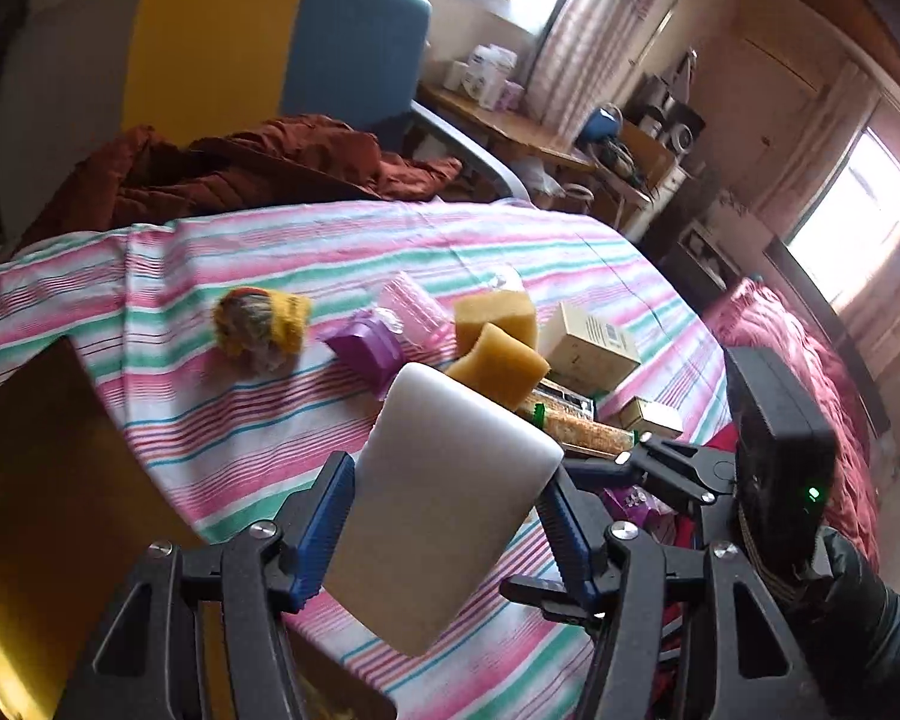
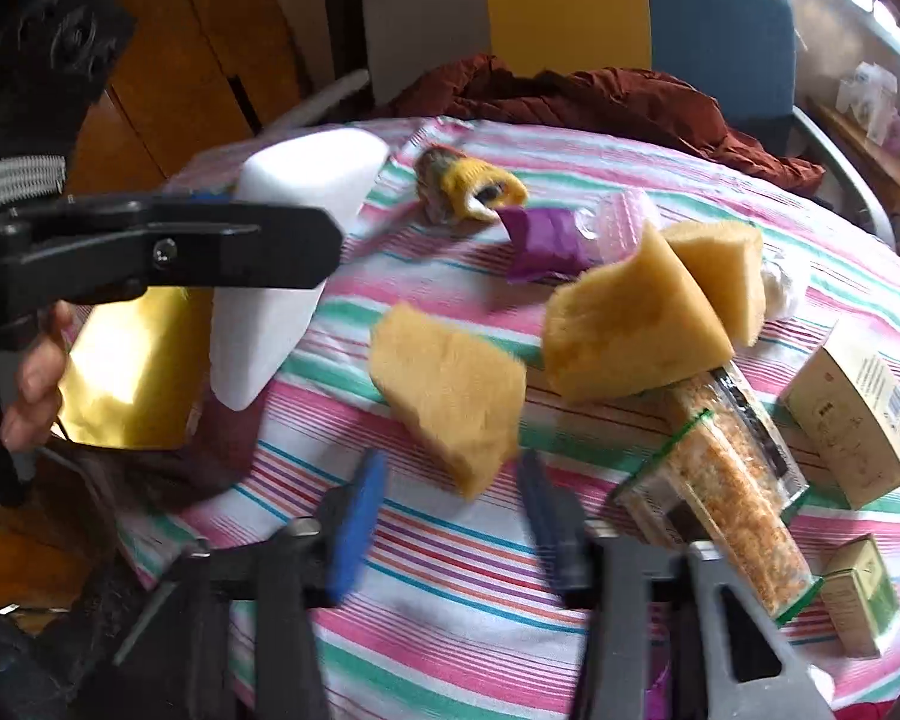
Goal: Organize objects
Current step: 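Carry the white block and yellow sponge over the gold tray and open both grippers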
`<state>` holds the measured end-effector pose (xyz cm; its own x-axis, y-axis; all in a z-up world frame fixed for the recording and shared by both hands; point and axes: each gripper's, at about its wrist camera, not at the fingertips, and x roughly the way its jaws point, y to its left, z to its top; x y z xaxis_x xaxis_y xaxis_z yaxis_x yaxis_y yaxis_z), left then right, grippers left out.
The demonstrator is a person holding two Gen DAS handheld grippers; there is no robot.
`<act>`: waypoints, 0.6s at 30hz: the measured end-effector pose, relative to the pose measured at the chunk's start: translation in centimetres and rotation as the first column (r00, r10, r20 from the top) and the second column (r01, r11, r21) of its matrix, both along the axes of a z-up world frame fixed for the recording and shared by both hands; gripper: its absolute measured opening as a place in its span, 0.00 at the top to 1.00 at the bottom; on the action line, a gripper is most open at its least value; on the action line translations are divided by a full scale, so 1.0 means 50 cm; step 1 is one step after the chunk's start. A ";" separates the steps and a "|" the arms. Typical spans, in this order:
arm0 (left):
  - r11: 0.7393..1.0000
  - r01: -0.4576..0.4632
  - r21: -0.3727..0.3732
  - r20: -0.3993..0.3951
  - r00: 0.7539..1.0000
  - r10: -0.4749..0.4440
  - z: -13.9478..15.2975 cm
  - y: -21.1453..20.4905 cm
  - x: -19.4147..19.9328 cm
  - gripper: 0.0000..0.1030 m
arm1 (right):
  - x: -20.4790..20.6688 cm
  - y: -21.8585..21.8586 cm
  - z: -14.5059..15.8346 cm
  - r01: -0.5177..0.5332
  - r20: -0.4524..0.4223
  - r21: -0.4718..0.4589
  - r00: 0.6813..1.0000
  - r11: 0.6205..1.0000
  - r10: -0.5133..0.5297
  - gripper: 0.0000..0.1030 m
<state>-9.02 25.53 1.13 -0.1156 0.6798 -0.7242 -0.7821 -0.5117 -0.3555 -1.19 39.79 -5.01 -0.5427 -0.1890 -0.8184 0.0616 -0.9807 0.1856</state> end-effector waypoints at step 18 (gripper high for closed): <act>0.928 -0.369 -0.045 -0.044 0.929 0.367 -0.011 -0.399 0.027 0.38 | -0.091 -0.078 -0.030 -0.011 0.074 0.239 0.997 0.971 -0.006 0.51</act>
